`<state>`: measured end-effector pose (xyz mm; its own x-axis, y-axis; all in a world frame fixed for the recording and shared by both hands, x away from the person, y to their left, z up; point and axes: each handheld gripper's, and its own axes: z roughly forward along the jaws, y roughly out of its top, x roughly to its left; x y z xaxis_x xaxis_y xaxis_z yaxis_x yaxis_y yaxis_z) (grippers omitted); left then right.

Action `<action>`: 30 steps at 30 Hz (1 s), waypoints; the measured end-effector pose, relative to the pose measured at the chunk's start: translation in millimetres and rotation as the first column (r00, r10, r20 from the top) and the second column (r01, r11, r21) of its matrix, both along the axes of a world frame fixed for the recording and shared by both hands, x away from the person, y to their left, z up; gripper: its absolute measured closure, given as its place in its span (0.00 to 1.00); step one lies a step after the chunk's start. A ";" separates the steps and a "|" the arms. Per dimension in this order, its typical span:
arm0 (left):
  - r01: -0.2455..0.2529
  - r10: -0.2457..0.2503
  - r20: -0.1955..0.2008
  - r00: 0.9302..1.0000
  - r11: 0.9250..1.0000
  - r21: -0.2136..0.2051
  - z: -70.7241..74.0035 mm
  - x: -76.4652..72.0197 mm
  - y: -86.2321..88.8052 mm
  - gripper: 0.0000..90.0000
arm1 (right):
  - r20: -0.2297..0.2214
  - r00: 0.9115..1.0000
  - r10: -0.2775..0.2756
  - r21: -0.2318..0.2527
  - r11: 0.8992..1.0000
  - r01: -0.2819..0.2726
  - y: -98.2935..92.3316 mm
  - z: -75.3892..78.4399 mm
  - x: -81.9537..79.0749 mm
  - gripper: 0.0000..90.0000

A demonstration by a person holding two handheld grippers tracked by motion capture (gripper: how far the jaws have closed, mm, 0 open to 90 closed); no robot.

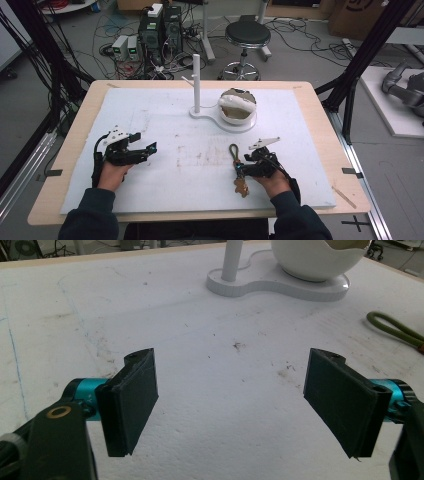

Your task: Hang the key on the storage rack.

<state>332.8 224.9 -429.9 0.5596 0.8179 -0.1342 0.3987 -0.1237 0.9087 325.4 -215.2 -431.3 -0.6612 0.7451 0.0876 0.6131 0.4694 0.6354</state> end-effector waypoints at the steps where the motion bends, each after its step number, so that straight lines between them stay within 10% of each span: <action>1: 0.000 0.000 -0.001 1.000 1.000 0.000 -0.1 0.0 -0.2 0.24 | -0.017 1.000 0.009 0.011 1.000 -0.009 1.2 -1.9 1.0 0.54; 6: 0.006 -0.006 -0.005 1.000 1.000 0.003 -0.6 0.1 -1.7 0.24 | 0.029 0.997 0.064 -0.106 0.992 -0.061 16.2 -4.1 -2.1 0.66; 16: 0.018 -0.018 -0.007 1.000 1.000 0.007 -0.7 0.7 -1.9 0.25 | 0.036 0.992 0.118 -0.113 0.987 -0.113 19.2 -2.4 -2.9 0.84; 30: 0.011 -0.011 0.002 1.000 1.000 0.000 -1.1 2.5 1.4 0.25 | 0.263 0.962 0.073 0.158 0.980 -0.117 33.8 39.8 19.4 0.83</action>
